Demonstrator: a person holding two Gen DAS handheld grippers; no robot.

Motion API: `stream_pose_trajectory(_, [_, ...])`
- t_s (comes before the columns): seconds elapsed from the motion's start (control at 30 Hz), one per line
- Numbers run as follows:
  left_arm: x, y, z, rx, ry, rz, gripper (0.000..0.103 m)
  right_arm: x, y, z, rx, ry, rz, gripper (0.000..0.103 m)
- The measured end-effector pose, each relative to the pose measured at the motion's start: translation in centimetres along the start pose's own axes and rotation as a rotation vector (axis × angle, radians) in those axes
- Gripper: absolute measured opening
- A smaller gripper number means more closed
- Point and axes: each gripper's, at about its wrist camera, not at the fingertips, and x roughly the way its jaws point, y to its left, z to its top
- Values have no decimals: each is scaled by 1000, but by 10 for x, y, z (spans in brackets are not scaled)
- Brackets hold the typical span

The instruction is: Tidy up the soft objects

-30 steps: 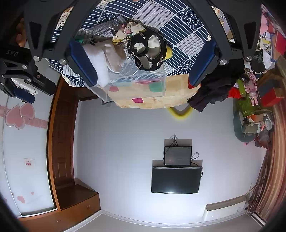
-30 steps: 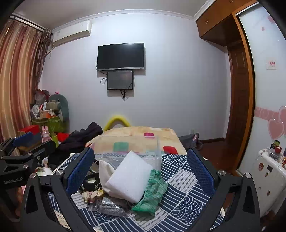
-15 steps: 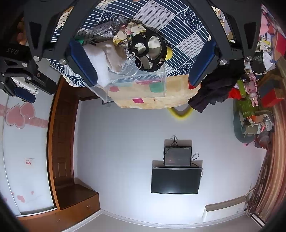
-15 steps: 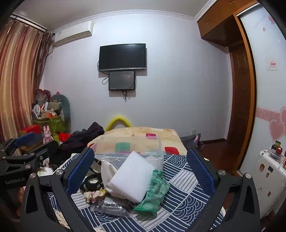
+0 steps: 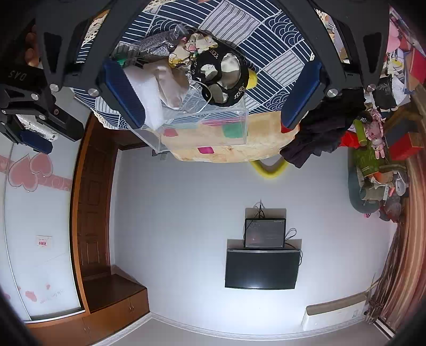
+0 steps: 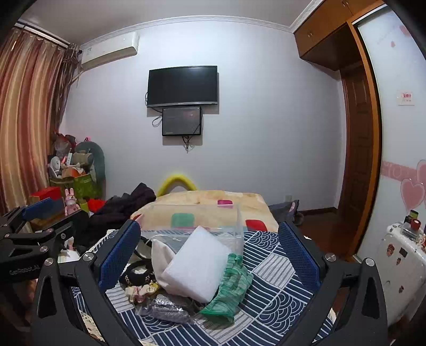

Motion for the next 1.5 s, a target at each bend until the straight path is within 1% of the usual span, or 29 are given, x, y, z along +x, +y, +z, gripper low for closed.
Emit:
stream_pose_trajectory(0.8, [5, 0, 3, -5, 4, -9, 103, 2, 0, -3, 15, 2, 17, 103])
stream_pose_trajectory(0.87, [6, 1, 3, -8, 9, -19, 103, 3, 0, -3, 16, 2, 21, 103])
stream_pose_trajectory(1.0, [10, 2, 2, -14, 21, -45, 103, 6, 0, -3, 13, 4, 44, 103])
stream_pose_trajectory(1.17, [18, 4, 1, -17, 35, -49, 103, 13, -1, -4, 12, 7, 73, 102])
stream_pose_trajectory(1.2, [20, 5, 0, -15, 39, -48, 102, 15, -2, -4, 12, 12, 76, 100])
stream_pose_trajectory(1.27, [26, 8, -3, -12, 52, -39, 92, 20, -4, -6, 14, 23, 76, 89])
stream_pose_trajectory(1.33, [36, 11, -6, -10, 83, -32, 88, 26, -9, -10, 13, 44, 57, 88])
stream_pose_trajectory(1.4, [48, 19, -11, -20, 118, -22, 84, 33, -14, -13, 21, 68, 49, 84])
stream_pose_trajectory(1.43, [53, 23, -14, -26, 134, -14, 80, 36, -18, -14, 28, 76, 43, 81])
stream_pose_trajectory(1.5, [70, 34, -21, -47, 182, 8, 77, 40, -23, -17, 36, 94, 29, 79])
